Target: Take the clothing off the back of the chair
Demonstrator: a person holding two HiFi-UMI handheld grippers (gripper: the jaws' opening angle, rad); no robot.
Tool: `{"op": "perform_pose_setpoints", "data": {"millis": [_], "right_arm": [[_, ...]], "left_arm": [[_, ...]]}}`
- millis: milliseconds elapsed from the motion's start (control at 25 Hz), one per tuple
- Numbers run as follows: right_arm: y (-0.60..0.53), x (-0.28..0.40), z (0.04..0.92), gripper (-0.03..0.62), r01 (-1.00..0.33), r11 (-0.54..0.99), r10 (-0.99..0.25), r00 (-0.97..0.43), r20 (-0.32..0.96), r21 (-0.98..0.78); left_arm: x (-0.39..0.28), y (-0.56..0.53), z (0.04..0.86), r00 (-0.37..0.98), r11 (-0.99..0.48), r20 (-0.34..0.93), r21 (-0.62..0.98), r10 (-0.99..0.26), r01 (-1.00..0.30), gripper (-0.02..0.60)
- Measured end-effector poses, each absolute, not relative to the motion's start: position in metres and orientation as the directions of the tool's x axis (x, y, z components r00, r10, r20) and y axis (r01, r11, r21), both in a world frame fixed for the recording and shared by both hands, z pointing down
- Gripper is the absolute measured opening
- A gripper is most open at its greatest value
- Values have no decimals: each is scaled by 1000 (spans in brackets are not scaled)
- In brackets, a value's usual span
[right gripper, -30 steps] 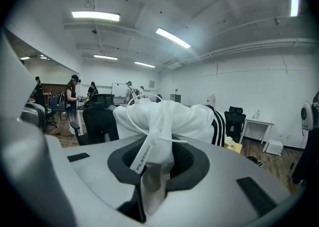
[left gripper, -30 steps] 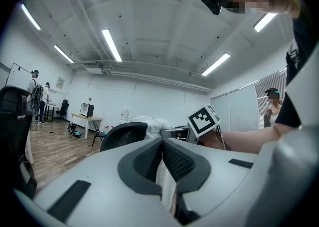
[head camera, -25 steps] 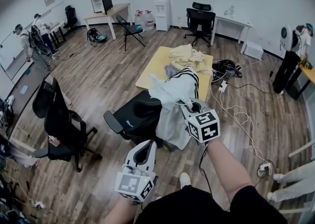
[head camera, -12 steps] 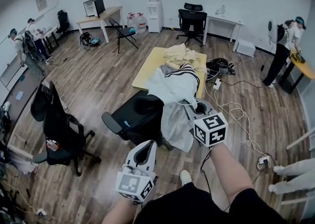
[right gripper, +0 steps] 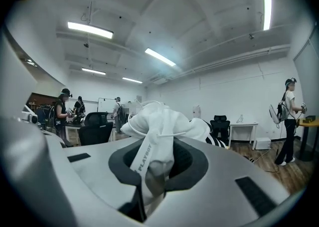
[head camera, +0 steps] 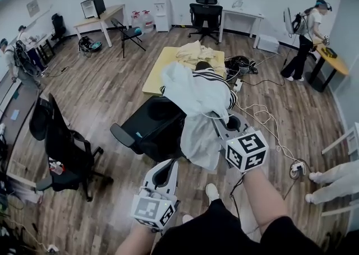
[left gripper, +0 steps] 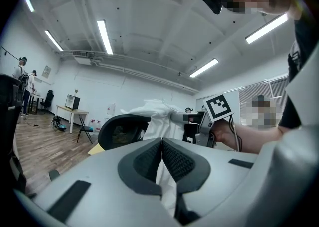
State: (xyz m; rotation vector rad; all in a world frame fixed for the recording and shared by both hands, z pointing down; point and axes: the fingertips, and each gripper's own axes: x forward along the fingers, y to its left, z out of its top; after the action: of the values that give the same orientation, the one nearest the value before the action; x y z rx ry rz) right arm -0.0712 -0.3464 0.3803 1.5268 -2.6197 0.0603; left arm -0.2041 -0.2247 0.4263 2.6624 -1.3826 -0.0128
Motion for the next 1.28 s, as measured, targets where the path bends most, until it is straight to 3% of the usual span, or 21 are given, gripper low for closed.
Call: {"op": "perform_pose_setpoints", "data": {"millis": [800, 1280], "right_arm": [[-250, -6, 372, 64, -900, 437, -895, -434, 107, 5], [-205, 60, 394, 64, -860, 509, -849, -508, 145, -28]], "left_arm": [[-151, -170, 424, 647, -634, 41, 165, -761, -756, 18], [-74, -137, 424, 614, -597, 68, 167, -787, -784, 18]]}}
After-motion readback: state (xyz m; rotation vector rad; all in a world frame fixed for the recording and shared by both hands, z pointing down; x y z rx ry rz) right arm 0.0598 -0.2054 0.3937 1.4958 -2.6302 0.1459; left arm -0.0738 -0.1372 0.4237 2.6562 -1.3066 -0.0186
